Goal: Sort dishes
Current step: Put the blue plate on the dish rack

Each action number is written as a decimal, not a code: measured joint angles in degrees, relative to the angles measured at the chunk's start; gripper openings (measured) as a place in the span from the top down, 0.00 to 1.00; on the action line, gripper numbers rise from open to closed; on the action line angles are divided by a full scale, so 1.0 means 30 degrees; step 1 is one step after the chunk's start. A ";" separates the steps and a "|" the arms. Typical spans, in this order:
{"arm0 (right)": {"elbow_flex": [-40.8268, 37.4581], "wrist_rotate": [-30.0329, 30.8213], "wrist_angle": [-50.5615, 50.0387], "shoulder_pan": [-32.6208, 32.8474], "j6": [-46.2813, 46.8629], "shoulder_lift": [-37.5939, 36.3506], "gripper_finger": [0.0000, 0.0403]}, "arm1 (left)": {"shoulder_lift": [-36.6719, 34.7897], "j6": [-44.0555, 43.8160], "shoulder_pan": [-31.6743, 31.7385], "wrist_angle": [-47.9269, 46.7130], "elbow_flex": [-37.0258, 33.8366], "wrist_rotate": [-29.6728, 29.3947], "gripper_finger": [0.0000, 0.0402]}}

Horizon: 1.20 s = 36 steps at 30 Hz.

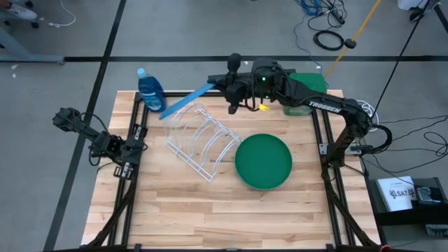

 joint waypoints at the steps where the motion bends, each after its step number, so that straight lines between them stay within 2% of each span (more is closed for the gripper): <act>1: 0.0217 -0.0108 -0.0322 -0.0097 0.0005 0.0021 0.99 | 0.0000 0.0004 0.0000 0.0020 0.0000 -0.0020 0.92; 5: 0.2152 -0.1866 -0.1802 -0.0535 0.0779 0.0543 0.99 | 0.0000 0.0004 0.0000 0.0039 0.0000 -0.0090 0.92; 11: 0.6813 -0.2098 -0.6216 -0.0822 0.0622 0.3331 0.99 | 0.0000 0.0004 0.0003 0.0017 0.0000 -0.0634 0.92; 15: 1.0121 -0.2442 -0.8013 -0.0960 0.0527 0.5455 0.99 | 0.0000 0.0002 0.0000 -0.0085 0.0000 -0.0931 0.92; 17: 0.9792 -0.2528 -0.7317 -0.1061 0.0422 0.5824 0.99 | 0.0000 0.0000 0.0003 -0.0164 0.0000 -0.1126 0.92; 36: 0.9730 -0.2895 -0.8775 -0.1337 0.1074 0.8759 0.97 | 0.0007 -0.0012 0.0007 -0.0662 0.0000 -0.1834 0.92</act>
